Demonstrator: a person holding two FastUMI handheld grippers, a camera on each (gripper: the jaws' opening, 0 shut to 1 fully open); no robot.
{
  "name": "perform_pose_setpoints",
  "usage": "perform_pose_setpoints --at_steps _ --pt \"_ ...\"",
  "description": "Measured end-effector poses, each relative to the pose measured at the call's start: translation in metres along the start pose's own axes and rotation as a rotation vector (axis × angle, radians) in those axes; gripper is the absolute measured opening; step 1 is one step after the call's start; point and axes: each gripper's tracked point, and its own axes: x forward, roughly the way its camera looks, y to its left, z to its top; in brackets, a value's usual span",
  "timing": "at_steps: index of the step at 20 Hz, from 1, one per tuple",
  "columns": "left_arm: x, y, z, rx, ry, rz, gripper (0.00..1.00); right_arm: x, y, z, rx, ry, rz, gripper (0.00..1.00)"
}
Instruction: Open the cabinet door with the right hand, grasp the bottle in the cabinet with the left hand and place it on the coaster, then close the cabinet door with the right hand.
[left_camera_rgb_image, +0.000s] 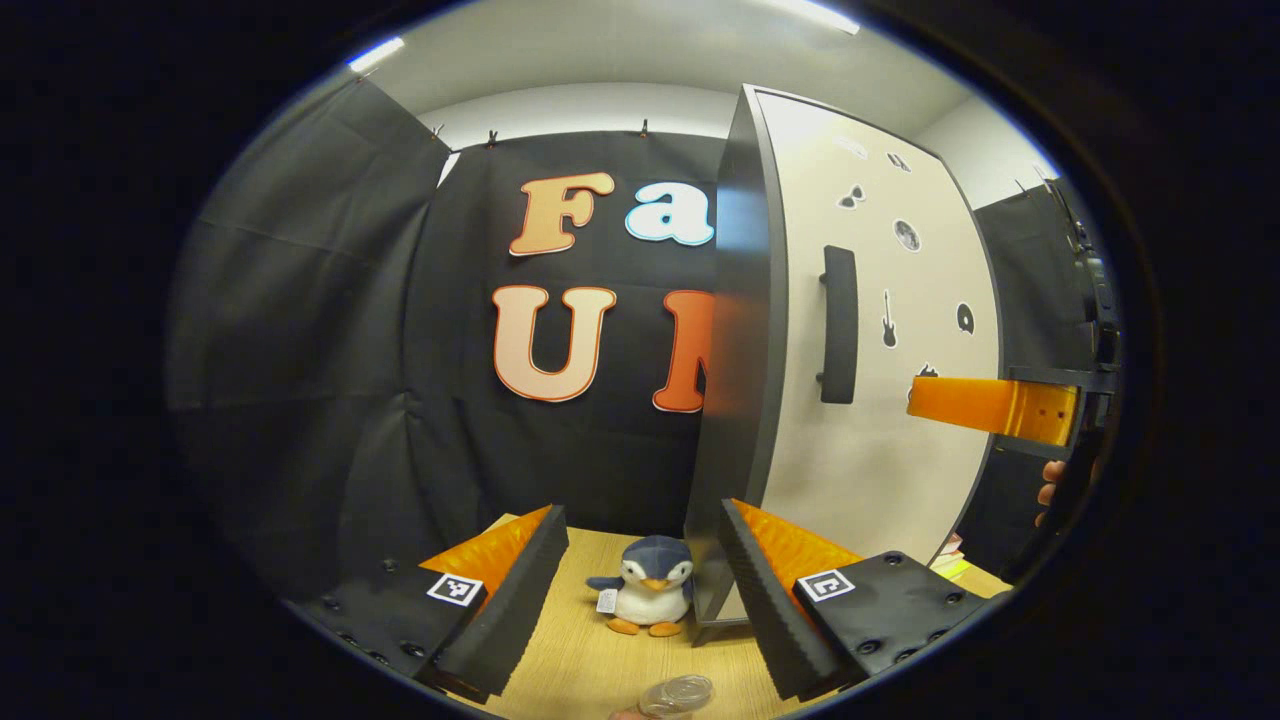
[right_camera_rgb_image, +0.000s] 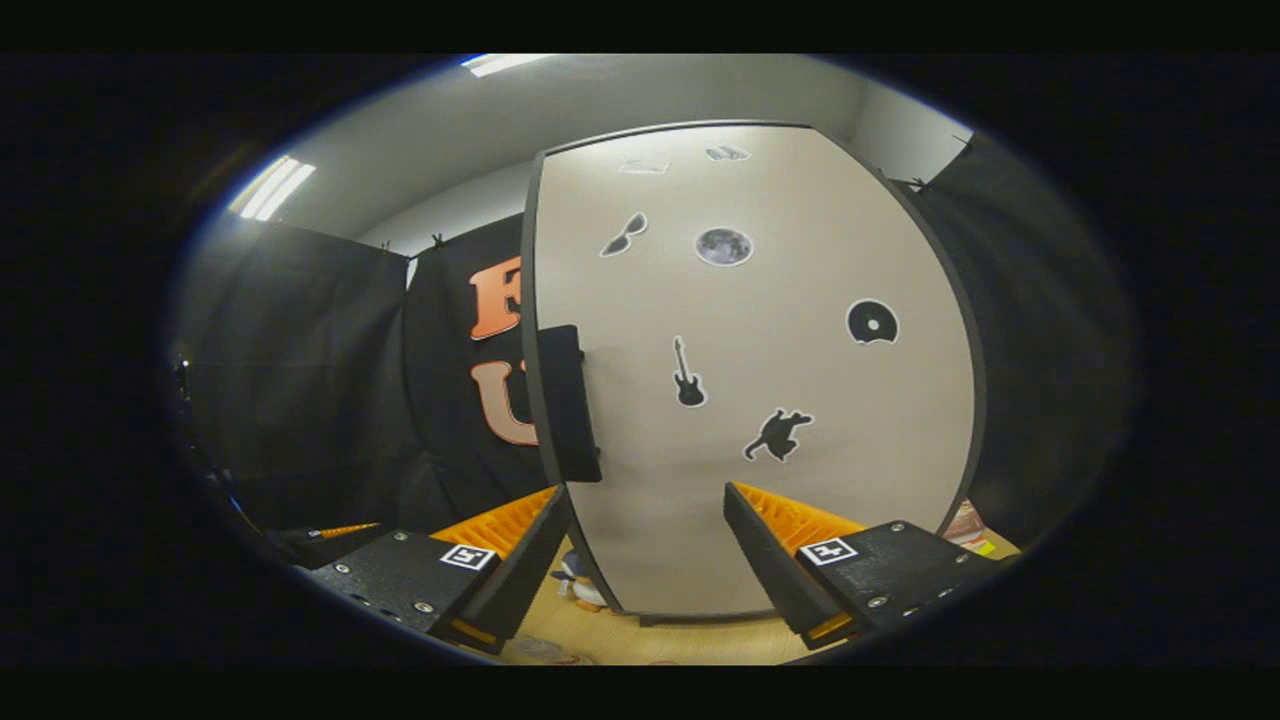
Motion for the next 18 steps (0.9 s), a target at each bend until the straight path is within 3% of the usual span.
perform_pose_setpoints --at_steps 9,18 --pt "-0.059 -0.04 0.007 0.01 -0.027 0.078 0.99 -0.084 -0.03 0.01 -0.151 -0.008 0.038 0.95" --pt "-0.08 -0.051 0.021 0.026 -0.05 0.039 0.98 -0.129 -0.031 0.029 -0.23 -0.11 -0.022 0.95"
